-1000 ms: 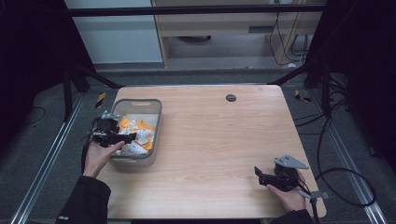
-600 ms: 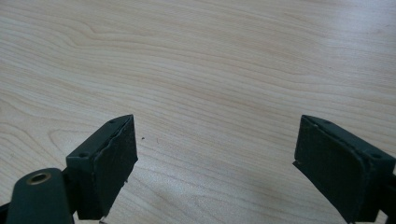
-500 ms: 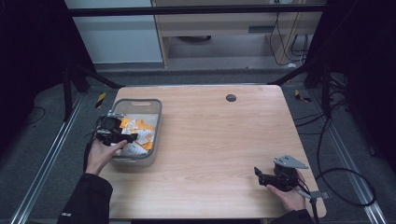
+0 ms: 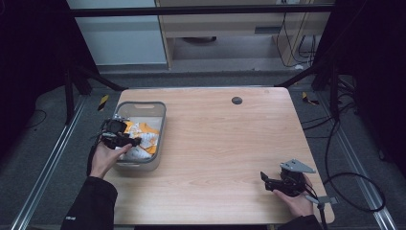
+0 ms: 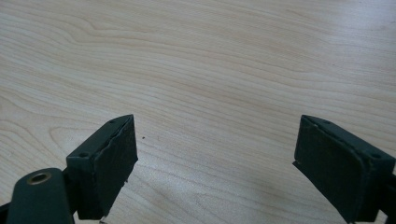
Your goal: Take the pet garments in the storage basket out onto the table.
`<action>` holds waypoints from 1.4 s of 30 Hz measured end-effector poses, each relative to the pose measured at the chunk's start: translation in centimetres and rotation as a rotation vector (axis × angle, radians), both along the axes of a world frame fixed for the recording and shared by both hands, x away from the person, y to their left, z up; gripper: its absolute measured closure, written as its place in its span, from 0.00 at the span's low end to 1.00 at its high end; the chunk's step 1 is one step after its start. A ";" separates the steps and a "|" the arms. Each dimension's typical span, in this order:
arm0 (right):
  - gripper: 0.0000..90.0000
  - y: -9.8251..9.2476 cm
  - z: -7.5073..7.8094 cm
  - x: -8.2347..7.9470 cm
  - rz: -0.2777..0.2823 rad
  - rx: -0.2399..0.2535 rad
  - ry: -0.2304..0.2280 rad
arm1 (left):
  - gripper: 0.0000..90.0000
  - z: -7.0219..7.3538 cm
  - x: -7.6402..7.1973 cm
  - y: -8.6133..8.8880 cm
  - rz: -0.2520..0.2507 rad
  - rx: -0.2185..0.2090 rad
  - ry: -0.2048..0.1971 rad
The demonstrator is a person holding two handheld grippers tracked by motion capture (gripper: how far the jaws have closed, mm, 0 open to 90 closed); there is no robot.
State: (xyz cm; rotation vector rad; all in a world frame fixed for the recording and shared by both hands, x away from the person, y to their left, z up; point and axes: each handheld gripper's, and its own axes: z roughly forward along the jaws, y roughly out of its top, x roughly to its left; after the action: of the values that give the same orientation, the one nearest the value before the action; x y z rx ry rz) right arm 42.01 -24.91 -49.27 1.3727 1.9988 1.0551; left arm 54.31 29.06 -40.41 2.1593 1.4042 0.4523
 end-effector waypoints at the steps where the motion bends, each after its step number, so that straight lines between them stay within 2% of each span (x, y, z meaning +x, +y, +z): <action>1: 0.14 0.0 0.0 0.0 -0.001 0.006 0.007 | 0.52 -0.1 0.1 0.0 -0.005 0.011 0.013; 8: 0.14 0.0 0.0 0.0 0.002 0.000 0.005 | 0.64 -0.3 0.4 0.2 0.005 0.016 0.043; 12: 0.14 0.0 0.0 0.0 0.002 -0.001 0.007 | 0.66 -0.5 0.5 0.2 0.000 0.019 0.062; 13: 0.15 0.1 0.0 0.0 0.003 -0.001 0.006 | 0.65 -0.8 0.7 0.1 -0.002 0.020 0.077; 18: 0.15 0.1 0.0 0.1 0.008 -0.006 -0.001 | 0.70 -1.0 0.8 -0.1 -0.007 0.047 0.087; 28: 0.15 0.1 0.0 0.1 0.009 -0.007 0.001 | 0.85 -1.2 0.9 0.0 -0.001 0.042 0.110; 33: 0.15 0.1 0.0 0.1 0.009 -0.005 0.003 | 0.88 -1.1 0.9 0.1 -0.001 0.045 0.105; 42: 0.15 0.0 0.0 0.1 0.009 -0.008 0.003 | 0.89 -0.2 0.4 1.0 0.003 -0.011 0.093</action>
State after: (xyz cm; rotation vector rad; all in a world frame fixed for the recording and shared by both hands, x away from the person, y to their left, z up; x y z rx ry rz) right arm 42.08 -24.87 -49.30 1.3627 2.0112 1.0484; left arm 54.75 30.07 -40.56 2.1947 1.4562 0.3486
